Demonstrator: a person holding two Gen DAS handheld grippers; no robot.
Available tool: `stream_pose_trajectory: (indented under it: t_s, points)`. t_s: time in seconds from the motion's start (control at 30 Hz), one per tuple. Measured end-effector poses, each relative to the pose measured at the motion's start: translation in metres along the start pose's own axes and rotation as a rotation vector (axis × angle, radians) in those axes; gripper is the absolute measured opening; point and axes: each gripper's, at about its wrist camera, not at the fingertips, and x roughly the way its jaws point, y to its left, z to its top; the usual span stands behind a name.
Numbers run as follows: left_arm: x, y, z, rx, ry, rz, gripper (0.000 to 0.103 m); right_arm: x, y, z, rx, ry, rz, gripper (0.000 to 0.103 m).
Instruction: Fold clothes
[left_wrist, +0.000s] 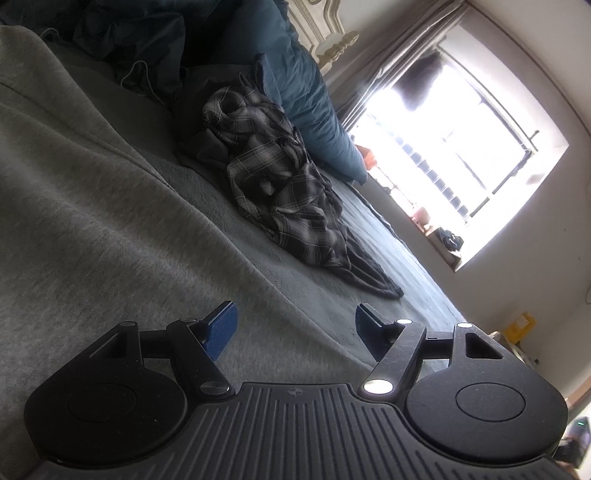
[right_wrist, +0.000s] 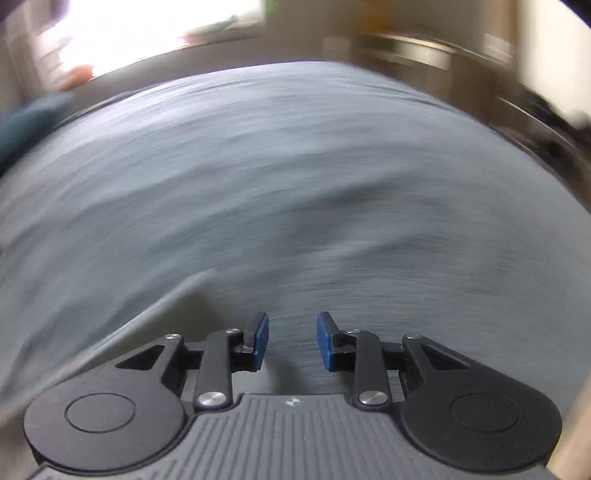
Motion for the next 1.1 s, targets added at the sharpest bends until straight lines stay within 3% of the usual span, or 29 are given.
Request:
stream_pose_trajectory:
  t_s: [0.1, 0.23, 0.37, 0.47, 0.6, 0.7, 0.83, 0.97, 1.1]
  points:
    - [-0.004, -0.006, -0.001, 0.017, -0.010, -0.022, 0.071, -0.046, -0.024, -0.015, 0.062, -0.028, 0.116, 0.034]
    - [-0.021, -0.027, -0.002, 0.085, -0.048, -0.081, 0.071, -0.124, -0.052, -0.061, 0.090, 0.016, 0.297, 0.040]
    - [-0.053, -0.047, -0.009, 0.145, -0.039, -0.162, 0.072, -0.193, -0.077, -0.108, 0.063, 0.066, 0.454, 0.042]
    - [-0.086, -0.045, -0.021, 0.155, 0.006, -0.169, 0.072, -0.226, -0.087, -0.145, -0.001, 0.086, 0.517, 0.043]
    - [-0.141, -0.005, -0.036, 0.098, 0.056, -0.090, 0.072, -0.250, -0.081, -0.184, -0.146, 0.037, 0.566, 0.043]
    - [-0.176, 0.028, -0.030, 0.060, 0.042, 0.000, 0.072, -0.259, -0.060, -0.212, -0.248, -0.018, 0.592, 0.043]
    - [-0.217, 0.069, -0.019, 0.012, 0.014, 0.116, 0.073, -0.266, -0.025, -0.252, -0.336, -0.026, 0.658, 0.043]
    - [-0.227, 0.091, 0.000, -0.017, -0.044, 0.169, 0.078, -0.279, 0.006, -0.281, -0.346, -0.031, 0.735, 0.043]
    - [-0.220, 0.129, 0.026, -0.197, -0.089, 0.160, 0.087, -0.297, 0.029, -0.299, -0.392, -0.065, 0.790, 0.054]
